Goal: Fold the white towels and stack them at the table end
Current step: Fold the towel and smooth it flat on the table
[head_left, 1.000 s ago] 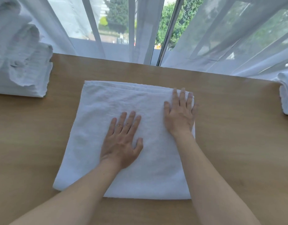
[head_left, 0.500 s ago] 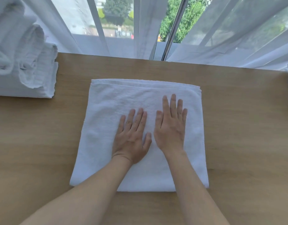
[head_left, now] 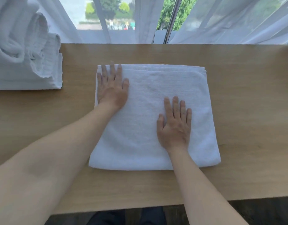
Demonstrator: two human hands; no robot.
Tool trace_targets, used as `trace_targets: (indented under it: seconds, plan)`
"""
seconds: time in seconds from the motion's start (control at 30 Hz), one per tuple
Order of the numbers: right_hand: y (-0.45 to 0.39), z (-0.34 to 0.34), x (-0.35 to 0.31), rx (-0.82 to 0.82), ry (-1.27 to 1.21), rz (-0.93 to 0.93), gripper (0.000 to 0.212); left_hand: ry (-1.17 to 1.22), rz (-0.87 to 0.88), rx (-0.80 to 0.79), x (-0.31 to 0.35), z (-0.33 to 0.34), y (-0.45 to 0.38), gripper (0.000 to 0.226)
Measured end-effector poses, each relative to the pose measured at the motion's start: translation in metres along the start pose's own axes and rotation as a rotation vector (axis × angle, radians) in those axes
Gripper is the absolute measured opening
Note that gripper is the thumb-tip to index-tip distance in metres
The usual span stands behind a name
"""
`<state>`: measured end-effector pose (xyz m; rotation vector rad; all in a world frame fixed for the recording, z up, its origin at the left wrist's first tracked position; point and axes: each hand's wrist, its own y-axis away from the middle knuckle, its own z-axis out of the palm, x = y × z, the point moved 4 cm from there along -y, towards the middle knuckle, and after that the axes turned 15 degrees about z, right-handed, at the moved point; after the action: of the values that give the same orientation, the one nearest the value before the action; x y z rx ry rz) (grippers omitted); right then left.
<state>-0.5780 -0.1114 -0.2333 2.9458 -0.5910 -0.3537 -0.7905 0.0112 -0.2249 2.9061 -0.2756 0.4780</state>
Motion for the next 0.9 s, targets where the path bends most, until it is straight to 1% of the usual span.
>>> trace_targets:
  seconds: [0.07, 0.13, 0.17, 0.23, 0.3, 0.37, 0.43, 0.5, 0.57, 0.63, 0.67, 0.73, 0.77, 0.8, 0.83, 0.9]
  plan:
    - [0.0, -0.001, 0.0, 0.012, 0.005, 0.008, 0.061, 0.046, 0.197, 0.042, 0.046, 0.013, 0.037, 0.06]
    - [-0.002, -0.001, 0.001, 0.005, -0.009, 0.009, 0.06, 0.02, 0.371, -0.004, 0.085, 0.036, 0.098, 0.059]
    - [-0.002, -0.001, 0.001, 0.018, -0.014, 0.007, 0.059, -0.015, 0.407, -0.037, 0.093, 0.047, 0.124, 0.058]
    - [-0.001, -0.001, 0.002, 0.028, -0.038, 0.0, 0.058, -0.084, 0.418, -0.095, 0.083, 0.06, 0.15, 0.06]
    - [-0.001, -0.001, 0.002, 0.035, -0.056, -0.008, 0.056, -0.114, 0.389, -0.081, 0.055, 0.055, 0.147, 0.062]
    - [-0.001, -0.002, 0.004, 0.008, -0.066, -0.006, 0.056, -0.137, 0.297, -0.068, 0.02, 0.043, 0.137, 0.065]
    - [0.001, -0.005, 0.004, -0.036, -0.09, -0.019, 0.057, -0.13, 0.148, -0.085, -0.013, 0.031, 0.128, 0.065]
    - [0.011, -0.011, 0.001, -0.027, -0.142, -0.07, 0.058, -0.138, 0.078, -0.091, -0.02, 0.026, 0.125, 0.066]
    - [0.031, -0.014, -0.006, 0.0, -0.177, -0.165, 0.056, -0.144, 0.14, -0.041, 0.007, 0.029, 0.133, 0.065]
    - [0.054, -0.006, -0.005, -0.046, -0.133, -0.245, 0.057, -0.083, 0.248, 0.002, 0.044, 0.043, 0.156, 0.063]
    - [0.061, 0.0, 0.002, -0.089, -0.072, -0.276, 0.057, -0.079, 0.281, -0.014, 0.055, 0.051, 0.167, 0.062]
    - [0.059, 0.006, 0.028, -0.141, 0.058, -0.322, 0.059, -0.111, 0.288, -0.059, 0.058, 0.063, 0.179, 0.062]
    - [0.051, 0.004, 0.046, -0.145, 0.102, -0.315, 0.059, -0.125, 0.276, -0.058, 0.057, 0.065, 0.18, 0.063]
    - [0.041, 0.0, 0.066, -0.139, 0.132, -0.269, 0.06, -0.142, 0.267, -0.057, 0.056, 0.064, 0.179, 0.063]
    - [0.03, -0.006, 0.085, -0.136, 0.155, -0.187, 0.062, -0.151, 0.269, -0.063, 0.055, 0.063, 0.178, 0.064]
    - [0.016, -0.02, 0.117, -0.115, 0.172, 0.046, 0.067, -0.148, 0.268, -0.079, 0.059, 0.062, 0.177, 0.064]
